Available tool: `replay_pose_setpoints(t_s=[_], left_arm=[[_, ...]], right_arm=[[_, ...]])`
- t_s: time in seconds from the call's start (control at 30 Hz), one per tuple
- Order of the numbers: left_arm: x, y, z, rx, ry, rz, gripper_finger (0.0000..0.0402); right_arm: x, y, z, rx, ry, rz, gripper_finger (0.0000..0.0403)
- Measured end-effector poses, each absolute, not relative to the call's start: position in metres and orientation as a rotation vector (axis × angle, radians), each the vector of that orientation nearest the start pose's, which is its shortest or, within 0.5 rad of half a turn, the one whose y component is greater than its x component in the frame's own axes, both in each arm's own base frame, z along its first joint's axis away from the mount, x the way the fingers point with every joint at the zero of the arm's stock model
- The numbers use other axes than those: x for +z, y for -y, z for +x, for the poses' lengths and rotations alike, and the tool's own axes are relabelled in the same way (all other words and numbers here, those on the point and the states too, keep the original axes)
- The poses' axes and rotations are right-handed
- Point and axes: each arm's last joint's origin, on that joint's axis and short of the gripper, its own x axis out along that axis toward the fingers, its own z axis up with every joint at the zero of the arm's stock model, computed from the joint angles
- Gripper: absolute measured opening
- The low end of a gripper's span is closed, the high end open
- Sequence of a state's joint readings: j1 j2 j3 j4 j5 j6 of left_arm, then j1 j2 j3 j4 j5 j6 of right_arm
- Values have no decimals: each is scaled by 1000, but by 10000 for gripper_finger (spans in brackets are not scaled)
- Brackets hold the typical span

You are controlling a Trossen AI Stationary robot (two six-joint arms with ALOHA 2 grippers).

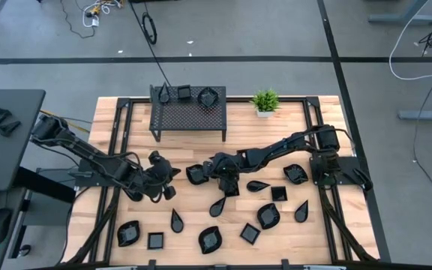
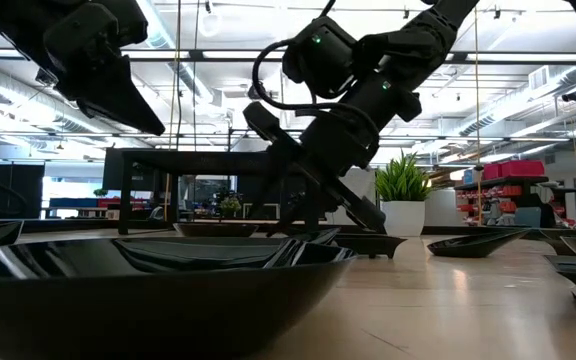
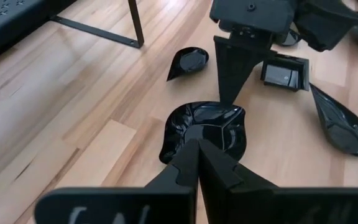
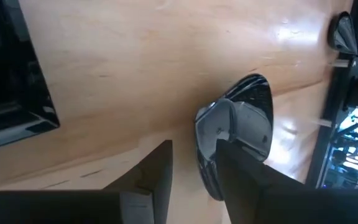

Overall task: Pick & Place Mini shaped plates
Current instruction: Stack the black leaf-shaped plate on top of the leaf-shaped plate on the shelf

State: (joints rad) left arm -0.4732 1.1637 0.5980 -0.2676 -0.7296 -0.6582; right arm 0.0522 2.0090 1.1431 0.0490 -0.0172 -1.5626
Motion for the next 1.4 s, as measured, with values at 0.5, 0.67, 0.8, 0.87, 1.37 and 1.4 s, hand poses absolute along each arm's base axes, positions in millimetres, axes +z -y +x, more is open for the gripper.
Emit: replay_pose_setpoints(t_s=[0.5, 0.67, 0.8, 0.87, 1.37, 1.4], left_arm=[[202, 82, 202, 436, -540, -183, 14], [202, 82, 202, 421, -543, -193, 14], [202, 82, 203, 421, -542, -194, 14], [202, 82, 203, 421, -542, -193, 14], [201, 82, 201, 425, -557, -183, 14], [201, 82, 201, 425, -557, -182, 14]], right_arm=[[107, -22, 406, 724, -576, -1484, 62], [108, -25, 409, 664, -567, -1504, 24], [116, -28, 413, 585, -534, -1534, 4], [117, -29, 413, 576, -525, -1536, 4], [187, -51, 389, 450, -554, -1223, 2], [197, -51, 383, 458, -565, -1185, 2]])
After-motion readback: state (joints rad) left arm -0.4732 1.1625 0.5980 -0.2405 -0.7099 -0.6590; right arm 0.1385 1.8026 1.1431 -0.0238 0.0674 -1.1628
